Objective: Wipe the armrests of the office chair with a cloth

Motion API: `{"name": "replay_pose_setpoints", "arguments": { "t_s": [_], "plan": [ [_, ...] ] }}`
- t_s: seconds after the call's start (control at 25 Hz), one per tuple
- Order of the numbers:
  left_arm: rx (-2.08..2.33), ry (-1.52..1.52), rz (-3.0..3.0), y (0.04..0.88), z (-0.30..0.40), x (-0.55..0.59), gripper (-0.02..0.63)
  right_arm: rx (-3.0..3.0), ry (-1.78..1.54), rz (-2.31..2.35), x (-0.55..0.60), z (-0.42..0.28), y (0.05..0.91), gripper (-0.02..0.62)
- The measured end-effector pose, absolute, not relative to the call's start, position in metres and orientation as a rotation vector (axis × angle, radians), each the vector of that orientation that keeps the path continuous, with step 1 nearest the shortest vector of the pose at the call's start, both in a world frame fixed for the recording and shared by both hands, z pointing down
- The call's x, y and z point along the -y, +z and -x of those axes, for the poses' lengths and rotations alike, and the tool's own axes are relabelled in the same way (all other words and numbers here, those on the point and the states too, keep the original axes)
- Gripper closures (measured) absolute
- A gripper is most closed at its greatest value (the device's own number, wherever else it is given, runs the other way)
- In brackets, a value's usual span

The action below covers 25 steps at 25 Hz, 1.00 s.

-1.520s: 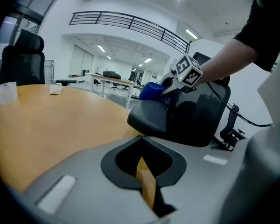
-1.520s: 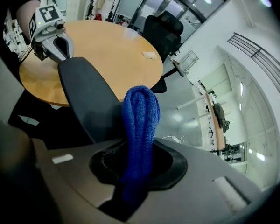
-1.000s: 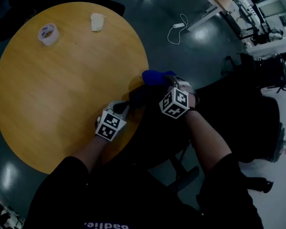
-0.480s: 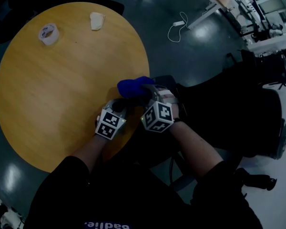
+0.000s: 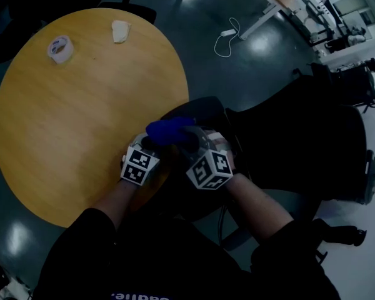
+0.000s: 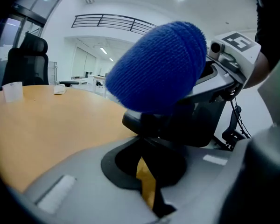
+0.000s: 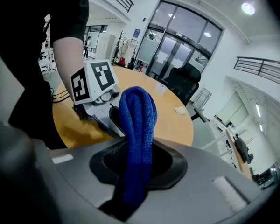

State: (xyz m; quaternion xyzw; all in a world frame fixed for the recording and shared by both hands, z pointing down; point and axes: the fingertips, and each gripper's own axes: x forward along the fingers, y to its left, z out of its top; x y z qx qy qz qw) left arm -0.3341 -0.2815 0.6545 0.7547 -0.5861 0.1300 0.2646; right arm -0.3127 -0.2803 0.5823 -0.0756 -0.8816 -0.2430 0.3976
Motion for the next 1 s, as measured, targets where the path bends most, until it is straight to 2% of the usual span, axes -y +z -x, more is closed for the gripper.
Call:
{"name": "replay_pose_setpoints", "arguments": {
  "t_s": [0.16,0.56,1.0],
  "plan": [
    [1.588,0.347,-2.035,0.654,0.331,0.279,0.592,2.212,-0.626,0.062,0.325,0.276,0.567,0.506],
    [1.575,0.368,-2.046,0.663,0.334,0.283,0.592,2.029,-0.413,-0.391,0.474,0.183,0.588,0.506],
    [1.556,0.419,-2.043,0.668,0.335,0.288,0.592,2.040,-0.303,-0.371,0.442,0.197,0.626,0.506]
  ]
}}
